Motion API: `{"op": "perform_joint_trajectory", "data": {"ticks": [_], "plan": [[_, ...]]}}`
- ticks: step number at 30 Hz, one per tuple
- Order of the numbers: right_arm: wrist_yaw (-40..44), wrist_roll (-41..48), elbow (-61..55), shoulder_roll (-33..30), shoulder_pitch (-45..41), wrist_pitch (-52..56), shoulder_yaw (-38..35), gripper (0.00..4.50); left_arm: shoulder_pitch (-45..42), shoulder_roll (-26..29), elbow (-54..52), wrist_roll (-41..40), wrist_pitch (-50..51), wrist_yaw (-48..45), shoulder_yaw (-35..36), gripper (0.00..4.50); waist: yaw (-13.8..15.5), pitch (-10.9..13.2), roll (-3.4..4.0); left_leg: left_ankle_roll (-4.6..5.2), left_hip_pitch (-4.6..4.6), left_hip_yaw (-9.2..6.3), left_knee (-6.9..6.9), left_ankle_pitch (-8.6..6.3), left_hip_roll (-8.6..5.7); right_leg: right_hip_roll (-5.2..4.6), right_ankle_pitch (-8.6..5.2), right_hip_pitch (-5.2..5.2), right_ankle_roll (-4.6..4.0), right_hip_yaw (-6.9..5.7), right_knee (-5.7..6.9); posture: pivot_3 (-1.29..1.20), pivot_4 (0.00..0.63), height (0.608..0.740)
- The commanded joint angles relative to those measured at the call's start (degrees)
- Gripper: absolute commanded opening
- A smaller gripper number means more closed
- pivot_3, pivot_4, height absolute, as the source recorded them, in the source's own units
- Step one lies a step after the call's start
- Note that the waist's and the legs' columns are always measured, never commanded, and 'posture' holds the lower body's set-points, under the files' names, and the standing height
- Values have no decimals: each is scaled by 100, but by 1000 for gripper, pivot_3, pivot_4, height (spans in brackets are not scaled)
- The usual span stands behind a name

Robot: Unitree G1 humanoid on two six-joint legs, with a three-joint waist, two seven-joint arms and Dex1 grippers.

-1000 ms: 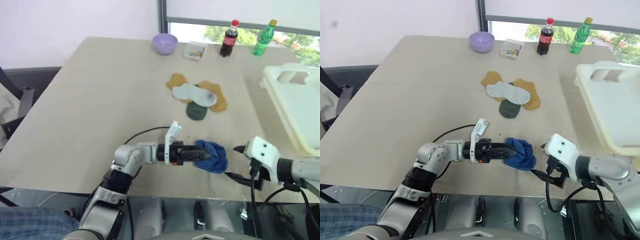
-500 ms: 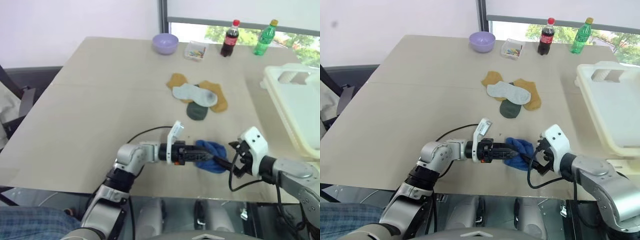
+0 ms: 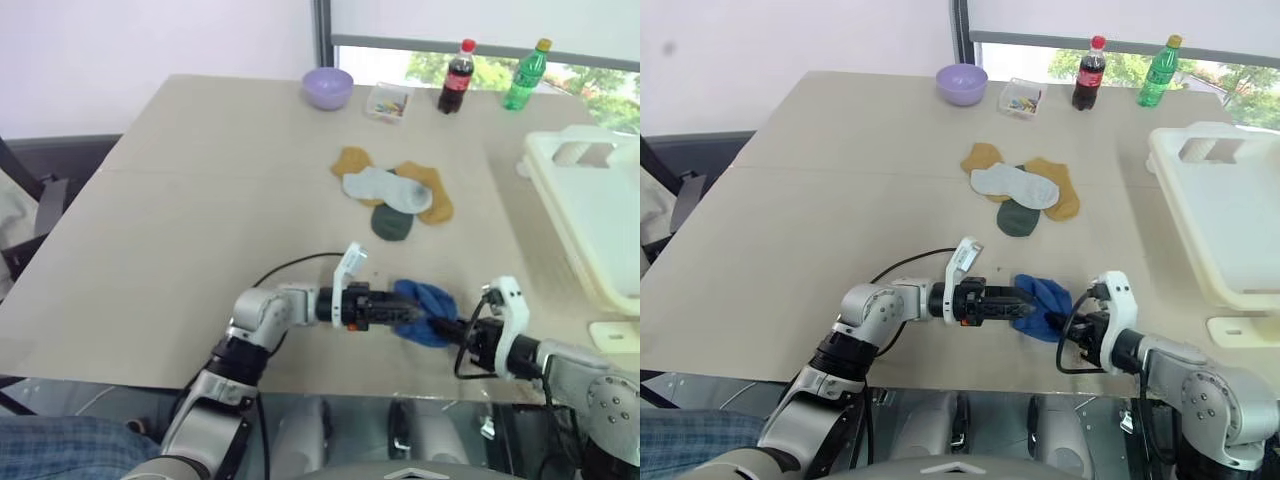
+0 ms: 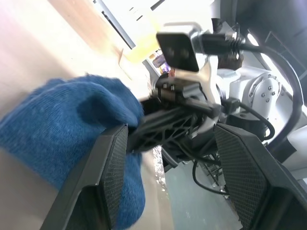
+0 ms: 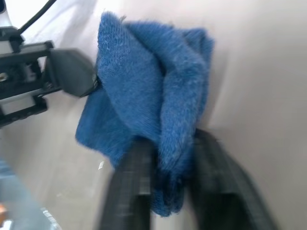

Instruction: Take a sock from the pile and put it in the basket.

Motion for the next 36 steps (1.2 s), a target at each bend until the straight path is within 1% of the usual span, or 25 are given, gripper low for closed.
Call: {"op": "perform_joint_trajectory", "data": {"ticks": [1,3,4,7,9,11,13,15,18,20,23,25,27,29,33,36], "plan": [[-70,171,59,185,20,237,10,37,16,-3,1,26,-180,-120,17,3041,2,0,0,0,0,0,0,0,0,0,-2,0,1,0,0,0,150,736],[-106,196,52,278,7,289,-48,37,36,51,-12,151,-376,-147,-24,3041,2,0,1,0,1,0,1,0,0,0,-6,0,5,0,1,0,150,736],[-131,208,59,324,-9,299,-120,37,62,134,-53,377,-715,-179,-121,3041,2,-1,1,0,1,0,1,0,0,0,-6,0,5,1,2,0,150,736],[-210,156,121,262,-64,207,-334,37,212,387,-254,1348,-2280,-148,-435,3041,1,-3,6,0,3,4,0,0,0,1,0,-1,-5,4,2,0,150,736],[-308,5,250,86,-138,1,-476,37,380,258,-357,1681,-3379,151,-214,3041,19,-4,8,0,3,6,0,0,0,0,4,-1,-14,4,1,0,150,736],[-422,-120,407,-58,-268,-229,-593,37,491,241,-359,1938,-4146,262,-101,3041,36,-4,7,0,0,11,1,0,-2,-6,5,-1,-14,9,-2,0,150,736],[-520,-132,505,-113,-467,-337,-768,37,522,338,-155,2374,-4951,341,-156,3041,30,-3,8,0,0,16,5,0,-5,-10,6,0,-13,14,-2,0,150,736],[-597,-31,507,-57,-689,-292,-991,37,441,421,319,2851,-5867,401,-250,3041,32,-4,9,1,0,17,6,0,-6,-9,6,0,-12,17,-1,0,150,736],[-666,142,344,-27,-985,-138,-1193,37,256,115,904,2699,-6394,528,30,3041,23,-5,15,1,1,17,3,0,-4,-3,6,-2,-13,15,0,0,150,736],[-722,203,227,11,-1181,84,-1313,37,149,17,1188,2790,-6715,566,45,3041,25,-5,15,1,-2,16,1,0,-2,-2,17,-3,7,14,0,0,150,736],[-797,500,20,11,-1509,360,-1565,37,40,-148,1517,2855,-7013,511,-18,3041,22,-4,17,1,-7,17,-2,0,-3,-3,20,-6,10,13,-1,0,150,736],[-862,687,-42,-385,-1653,375,-1691,37,-93,-329,1754,2879,-7155,439,-100,3041,28,-4,18,1,-7,17,-2,0,-4,-3,20,-5,10,12,-1,0,150,736],[-908,864,91,-825,-1815,375,-1979,37,-219,-490,1962,2936,-7300,399,-159,3041,45,-3,18,1,-9,18,-1,0,-8,-7,20,-3,11,8,-4,0,150,736],[-897,1068,352,-1420,-1929,375,-2345,37,-305,-698,2059,2872,-7301,403,-145,3041,49,-2,17,2,-12,18,2,0,-13,-12,20,-3,12,8,-6,0,150,736],[-803,1286,1102,-2644,-1938,375,-3061,37,-240,-933,2061,2827,-7307,245,-204,3041,33,-1,18,4,-13,21,-3,-1,-14,-13,20,-2,11,6,-11,0,150,736],[-834,1280,1803,-3196,-2072,375,-3503,37,-149,-1036,2014,2770,-7314,94,-239,3041,20,-1,18,4,-11,28,-8,-1,-11,-5,19,-3,10,3,-9,0,150,736]]}}
